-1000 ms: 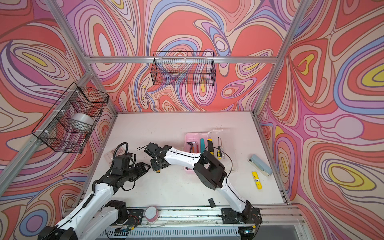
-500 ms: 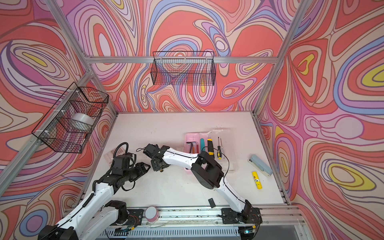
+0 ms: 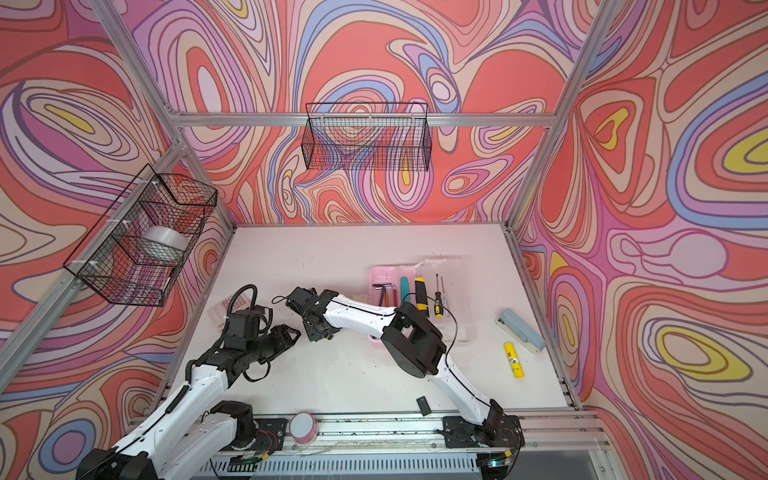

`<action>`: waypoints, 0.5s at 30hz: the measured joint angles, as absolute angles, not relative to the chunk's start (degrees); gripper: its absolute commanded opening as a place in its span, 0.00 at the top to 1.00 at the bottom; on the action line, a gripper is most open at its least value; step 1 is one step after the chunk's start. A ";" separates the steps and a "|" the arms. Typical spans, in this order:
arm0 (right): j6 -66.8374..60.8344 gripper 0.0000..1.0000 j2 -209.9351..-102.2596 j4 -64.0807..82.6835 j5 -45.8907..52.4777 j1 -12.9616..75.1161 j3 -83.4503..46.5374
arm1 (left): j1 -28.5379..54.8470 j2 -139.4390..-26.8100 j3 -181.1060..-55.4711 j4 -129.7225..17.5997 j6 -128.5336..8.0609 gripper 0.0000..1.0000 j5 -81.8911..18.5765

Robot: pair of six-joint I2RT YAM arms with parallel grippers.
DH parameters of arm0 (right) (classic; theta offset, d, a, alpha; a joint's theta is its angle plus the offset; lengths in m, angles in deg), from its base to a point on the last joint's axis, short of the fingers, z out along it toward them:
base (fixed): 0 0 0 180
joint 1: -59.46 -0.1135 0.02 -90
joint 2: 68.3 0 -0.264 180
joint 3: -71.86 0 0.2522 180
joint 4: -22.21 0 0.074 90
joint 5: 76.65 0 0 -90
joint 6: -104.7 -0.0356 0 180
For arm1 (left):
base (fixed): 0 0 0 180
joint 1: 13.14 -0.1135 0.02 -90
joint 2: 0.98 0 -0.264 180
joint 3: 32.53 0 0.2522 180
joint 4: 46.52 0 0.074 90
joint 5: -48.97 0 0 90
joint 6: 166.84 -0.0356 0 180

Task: Pack the tool kit
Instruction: 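Close the right gripper on the yellow screwdriver handle, then lift the yellow-handled screwdriver and carry it over the box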

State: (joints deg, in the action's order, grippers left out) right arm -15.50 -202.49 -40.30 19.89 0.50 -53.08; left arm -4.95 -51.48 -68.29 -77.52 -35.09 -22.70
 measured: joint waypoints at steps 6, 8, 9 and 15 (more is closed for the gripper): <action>-14.73 0.69 -203.34 -40.21 19.89 0.50 -53.43 | -4.95 -52.64 -68.29 -76.75 -35.24 0.44 -22.70; -14.51 0.70 -203.45 -40.19 19.91 0.50 -53.43 | -4.95 -53.17 -68.29 -76.73 -35.24 0.44 -22.68; -14.49 0.70 -203.45 -40.19 19.91 0.50 -53.43 | -4.95 -53.34 -68.29 -76.71 -35.24 0.44 -22.68; -14.08 0.81 -203.45 -39.97 19.94 0.65 -53.38 | -4.95 -53.95 -68.29 -76.71 -35.26 0.45 -22.68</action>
